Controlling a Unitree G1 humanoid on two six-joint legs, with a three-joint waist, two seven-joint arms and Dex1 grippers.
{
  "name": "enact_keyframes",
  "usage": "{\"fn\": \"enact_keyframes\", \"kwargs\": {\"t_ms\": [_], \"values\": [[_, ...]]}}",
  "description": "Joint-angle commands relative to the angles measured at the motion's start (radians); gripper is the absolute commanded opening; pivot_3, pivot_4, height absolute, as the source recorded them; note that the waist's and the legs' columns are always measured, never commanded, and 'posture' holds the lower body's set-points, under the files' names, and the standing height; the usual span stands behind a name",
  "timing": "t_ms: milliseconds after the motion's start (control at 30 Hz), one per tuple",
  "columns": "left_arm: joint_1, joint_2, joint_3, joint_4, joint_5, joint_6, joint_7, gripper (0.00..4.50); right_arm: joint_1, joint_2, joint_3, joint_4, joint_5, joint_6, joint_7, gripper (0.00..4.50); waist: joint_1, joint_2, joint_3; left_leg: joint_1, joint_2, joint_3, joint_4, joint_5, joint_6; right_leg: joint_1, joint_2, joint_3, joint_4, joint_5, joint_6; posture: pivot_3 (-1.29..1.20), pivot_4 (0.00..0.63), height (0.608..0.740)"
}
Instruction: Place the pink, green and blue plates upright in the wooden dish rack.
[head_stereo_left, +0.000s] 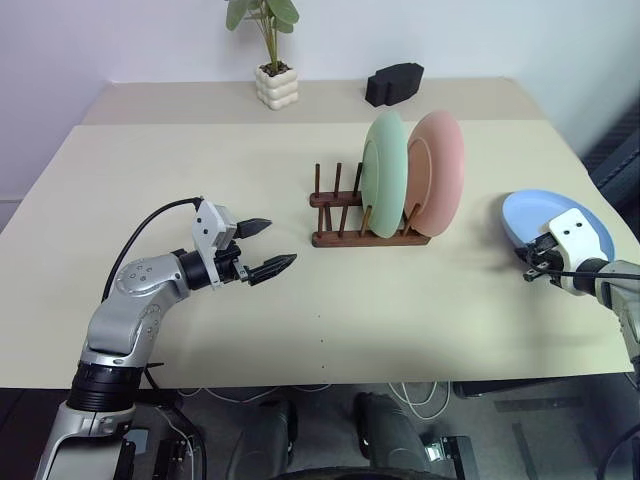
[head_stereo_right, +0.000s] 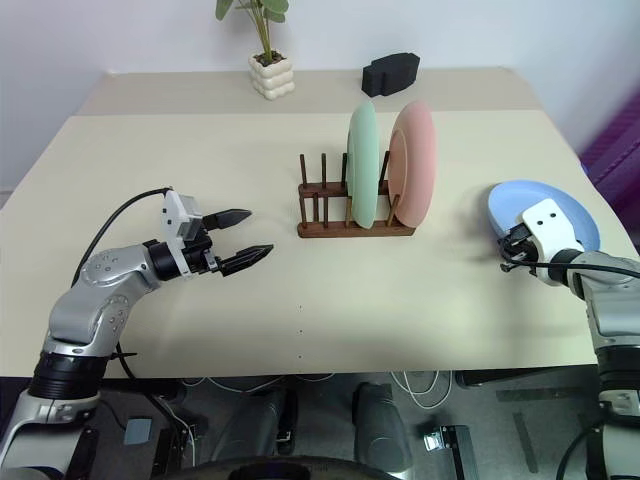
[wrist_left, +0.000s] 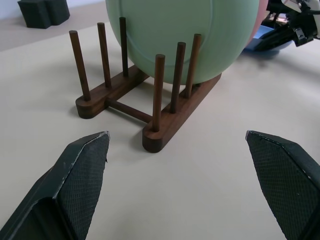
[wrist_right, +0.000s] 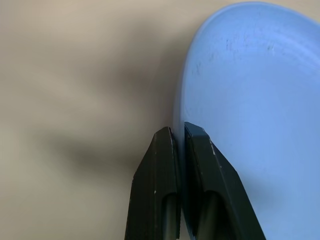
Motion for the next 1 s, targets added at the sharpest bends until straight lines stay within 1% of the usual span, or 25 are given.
{"fn": "enact_keyframes", "kwargs": {"t_ms": [33, 133, 333, 433, 533, 633, 667, 767, 900, 1000], "values": [[-0.014, 0.006, 0.018, -0.011, 0.0, -0.017, -0.004, 4.5, -0.106, 0.009, -0.063, -0.034, -0.037, -0.106, -0.117, 0.04, -0.005, 0.001, 0.0, 0.0, 0.0, 0.0, 0.0, 0.0, 0.0, 0.0, 0.0, 0.0, 0.0, 0.0, 0.0, 0.0, 0.15, 0.74], [-0.019, 0.006, 0.015, -0.006, 0.002, -0.019, -0.006, 4.5, -0.224, -0.003, -0.058, -0.109, -0.075, -0.216, -0.17, 0.04, -0.011, 0.003, 0.001, 0.0, 0.0, 0.001, 0.0, 0.0, 0.0, -0.002, 0.0, 0.001, 0.001, 0.0, 0.0, 0.0, 0.15, 0.74], [-0.023, 0.003, 0.015, 0.003, 0.008, -0.025, -0.005, 4.5, -0.476, 0.057, -0.01, -0.316, -0.001, -0.22, -0.125, 0.04, -0.005, 0.003, 0.001, -0.002, 0.001, 0.0, -0.002, 0.0, 0.0, -0.006, 0.003, 0.001, 0.002, 0.001, 0.001, 0.0, 0.15, 0.74], [-0.019, -0.001, 0.014, 0.0, 0.01, -0.028, -0.001, 4.5, -0.553, 0.124, 0.017, -0.445, 0.123, -0.151, -0.061, 0.04, 0.0, 0.002, 0.001, -0.003, 0.002, -0.002, -0.003, 0.0, 0.0, -0.005, 0.003, -0.001, 0.002, 0.001, 0.001, 0.0, 0.15, 0.74], [-0.016, -0.003, 0.017, -0.001, 0.011, -0.03, 0.001, 4.5, -0.585, 0.2, 0.046, -0.581, 0.267, -0.052, -0.016, 0.04, 0.002, 0.002, 0.001, -0.003, 0.001, -0.003, -0.003, 0.0, 0.0, -0.005, 0.0, -0.002, 0.002, 0.001, 0.001, 0.0, 0.15, 0.74], [-0.013, -0.004, 0.02, -0.003, 0.013, -0.03, 0.003, 4.5, -0.602, 0.303, 0.06, -0.682, 0.448, 0.074, -0.032, 0.04, 0.0, 0.002, 0.001, -0.004, 0.0, -0.002, -0.002, 0.0, 0.0, -0.005, -0.002, -0.002, 0.001, 0.001, 0.001, 0.0, 0.15, 0.74], [-0.013, -0.004, 0.02, -0.003, 0.014, -0.031, 0.003, 4.5, -0.604, 0.323, 0.061, -0.699, 0.478, 0.099, -0.04, 0.04, 0.0, 0.002, 0.001, -0.003, 0.0, -0.002, -0.002, 0.0, 0.0, -0.005, -0.002, -0.002, 0.001, 0.001, 0.001, 0.0, 0.15, 0.74], [-0.009, -0.003, 0.025, -0.006, 0.014, -0.032, 0.006, 4.5, -0.611, 0.438, 0.058, -0.734, 0.619, 0.208, -0.132, 0.04, -0.001, 0.002, 0.001, -0.003, 0.001, -0.003, -0.003, 0.0, 0.0, -0.006, -0.002, -0.002, 0.003, 0.001, 0.001, 0.0, 0.15, 0.74], [0.004, 0.003, 0.032, -0.02, 0.011, -0.028, 0.012, 4.5, -0.609, 0.574, 0.019, -0.743, 0.818, 0.343, -0.338, 0.04, -0.002, 0.002, 0.001, -0.003, 0.001, -0.003, -0.003, 0.0, 0.0, -0.006, -0.002, -0.002, 0.004, 0.001, 0.0, 0.0, 0.15, 0.74], [0.012, 0.007, 0.037, -0.027, 0.009, -0.026, 0.016, 4.5, -0.565, 0.644, 0.017, -0.737, 0.909, 0.416, -0.48, 0.04, -0.001, 0.002, 0.0, -0.004, 0.001, -0.003, -0.003, 0.0, 0.0, -0.008, -0.003, -0.002, 0.004, 0.001, 0.0, 0.0, 0.15, 0.74]]}}
